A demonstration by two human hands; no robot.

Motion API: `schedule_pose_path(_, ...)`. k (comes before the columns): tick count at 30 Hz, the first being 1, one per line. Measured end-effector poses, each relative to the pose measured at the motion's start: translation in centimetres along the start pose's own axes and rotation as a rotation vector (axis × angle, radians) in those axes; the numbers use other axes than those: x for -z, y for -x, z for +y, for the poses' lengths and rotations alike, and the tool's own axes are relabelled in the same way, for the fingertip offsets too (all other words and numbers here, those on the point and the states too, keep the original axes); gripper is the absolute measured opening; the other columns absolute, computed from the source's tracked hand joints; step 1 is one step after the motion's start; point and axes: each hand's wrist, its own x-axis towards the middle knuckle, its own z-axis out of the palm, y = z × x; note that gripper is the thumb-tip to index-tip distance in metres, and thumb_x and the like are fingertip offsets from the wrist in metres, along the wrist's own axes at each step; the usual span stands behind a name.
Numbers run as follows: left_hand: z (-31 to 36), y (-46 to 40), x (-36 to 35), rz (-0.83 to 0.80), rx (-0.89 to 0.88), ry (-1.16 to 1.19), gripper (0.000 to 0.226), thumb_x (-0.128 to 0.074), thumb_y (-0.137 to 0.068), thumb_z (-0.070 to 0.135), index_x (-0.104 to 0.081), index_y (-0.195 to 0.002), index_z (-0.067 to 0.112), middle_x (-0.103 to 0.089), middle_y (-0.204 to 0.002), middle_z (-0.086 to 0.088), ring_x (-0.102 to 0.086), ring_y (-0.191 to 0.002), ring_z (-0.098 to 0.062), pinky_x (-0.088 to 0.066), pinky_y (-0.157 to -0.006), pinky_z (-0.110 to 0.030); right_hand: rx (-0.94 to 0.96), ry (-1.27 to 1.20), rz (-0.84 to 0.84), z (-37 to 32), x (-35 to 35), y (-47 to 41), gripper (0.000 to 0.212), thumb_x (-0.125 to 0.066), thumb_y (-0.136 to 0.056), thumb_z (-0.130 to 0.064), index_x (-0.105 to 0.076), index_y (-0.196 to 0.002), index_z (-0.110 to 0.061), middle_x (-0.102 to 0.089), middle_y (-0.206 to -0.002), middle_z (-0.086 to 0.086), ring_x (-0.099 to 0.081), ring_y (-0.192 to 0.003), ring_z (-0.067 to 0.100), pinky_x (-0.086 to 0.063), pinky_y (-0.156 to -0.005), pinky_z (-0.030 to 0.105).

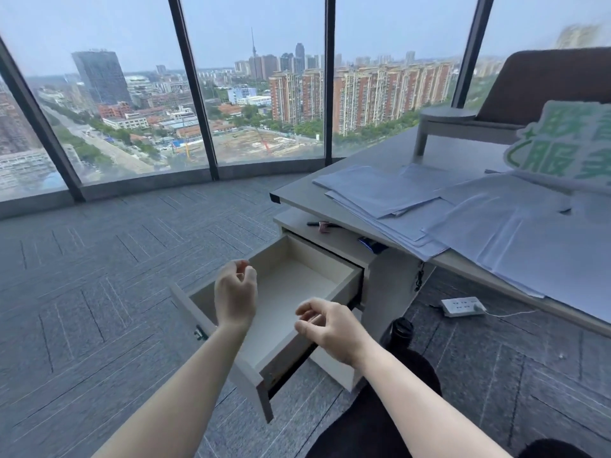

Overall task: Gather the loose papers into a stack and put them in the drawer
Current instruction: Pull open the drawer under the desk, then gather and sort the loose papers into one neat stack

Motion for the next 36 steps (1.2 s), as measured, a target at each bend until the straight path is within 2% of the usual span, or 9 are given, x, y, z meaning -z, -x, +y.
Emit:
schedule_pose_path(7,7.6,1.7,-6.4,-0.156,-0.207,0.091,0.022,-0.050,-0.094,0.024,-0.063,-0.109,0.016,-0.063,-0.106,0.000,-0.058,-0.099,-0.019,-0.048,-0.090,-0.037,0.005,-0.034,0.296,0.1,7.4,2.1,0.029,-0.067,-0.086,-0.035,-0.066,-0.115,-0.030,-0.068,-0.102,-0.010,-0.065,-0.090,0.007,-0.056,-0.086,0.026)
schedule_pose_path(11,12.5,3.6,-10.0,-0.241,-0.323,0.142,0.022,-0.053,-0.093,0.023,-0.064,-0.110,0.015,-0.062,-0.107,0.004,-0.057,-0.101,-0.017,-0.042,-0.086,-0.028,-0.005,-0.006,0.433,0.0,12.1,4.2,0.028,-0.067,-0.088,-0.031,-0.066,-0.116,-0.029,-0.069,-0.102,-0.009,-0.065,-0.088,0.004,-0.052,-0.078,0.015)
schedule_pose_path(14,15.9,5.4,-12.6,-0.317,-0.391,0.159,0.027,-0.052,-0.092,0.023,-0.062,-0.116,0.015,-0.063,-0.113,0.001,-0.058,-0.104,-0.017,-0.045,-0.086,-0.029,-0.007,0.025,0.537,0.2,15.4,6.1,0.028,-0.067,-0.089,-0.031,-0.065,-0.118,-0.029,-0.069,-0.102,-0.011,-0.064,-0.087,0.002,-0.053,-0.077,0.019)
schedule_pose_path(17,19.2,7.3,-14.9,-0.376,-0.470,0.172,0.028,-0.052,-0.093,0.024,-0.060,-0.118,0.015,-0.062,-0.116,0.000,-0.057,-0.108,-0.017,-0.043,-0.085,-0.028,-0.016,0.063,0.635,0.7,18.3,8.3,0.030,-0.066,-0.091,-0.031,-0.064,-0.121,-0.028,-0.067,-0.108,-0.014,-0.064,-0.096,0.001,-0.056,-0.086,0.023)
schedule_pose_path(20,22.1,9.4,-17.2,-0.435,-0.532,0.200,0.026,-0.052,-0.093,0.023,-0.060,-0.117,0.015,-0.061,-0.118,0.000,-0.056,-0.110,-0.017,-0.044,-0.086,-0.030,-0.034,0.138,0.754,1.1,21.2,10.8,0.032,-0.064,-0.092,-0.030,-0.062,-0.123,-0.030,-0.064,-0.116,-0.018,-0.060,-0.103,0.000,-0.052,-0.087,0.022)
schedule_pose_path(23,24.5,11.6,-19.4,-0.495,-0.587,0.198,0.026,-0.052,-0.093,0.023,-0.060,-0.117,0.016,-0.061,-0.118,-0.002,-0.056,-0.111,-0.019,-0.042,-0.084,-0.029,-0.077,0.175,0.856,1.6,24.0,13.3,0.035,-0.063,-0.092,-0.028,-0.059,-0.127,-0.031,-0.060,-0.124,-0.019,-0.055,-0.112,0.001,-0.049,-0.093,0.028)
schedule_pose_path(29,28.1,15.9,-23.5,-0.667,-0.651,0.172,0.035,-0.052,-0.092,0.031,-0.057,-0.124,0.016,-0.058,-0.125,-0.004,-0.050,-0.121,-0.023,-0.043,-0.097,-0.037,-0.204,0.257,1.012,3.1,29.3,18.7,0.043,-0.060,-0.093,-0.029,-0.052,-0.135,-0.034,-0.051,-0.140,-0.014,-0.043,-0.131,0.007,-0.038,-0.108,0.034)
schedule_pose_path(33,30.2,19.2,-26.3,-0.851,-0.652,0.080,0.047,-0.051,-0.092,0.041,-0.049,-0.133,0.019,-0.050,-0.136,-0.004,-0.040,-0.129,-0.022,-0.037,-0.102,-0.037,-0.308,0.309,1.092,4.6,32.7,22.5,0.046,-0.058,-0.092,-0.031,-0.049,-0.138,-0.033,-0.049,-0.144,-0.012,-0.039,-0.137,0.011,-0.036,-0.109,0.036)
schedule_pose_path(36,30.2,20.1,-27.0,-0.886,-0.637,0.052,0.050,-0.050,-0.092,0.044,-0.046,-0.136,0.019,-0.047,-0.139,-0.005,-0.037,-0.132,-0.024,-0.036,-0.101,-0.037,-0.366,0.355,1.088,5.0,33.6,23.8,0.048,-0.057,-0.093,-0.031,-0.048,-0.140,-0.030,-0.046,-0.147,-0.010,-0.037,-0.138,0.012,-0.033,-0.109,0.035)
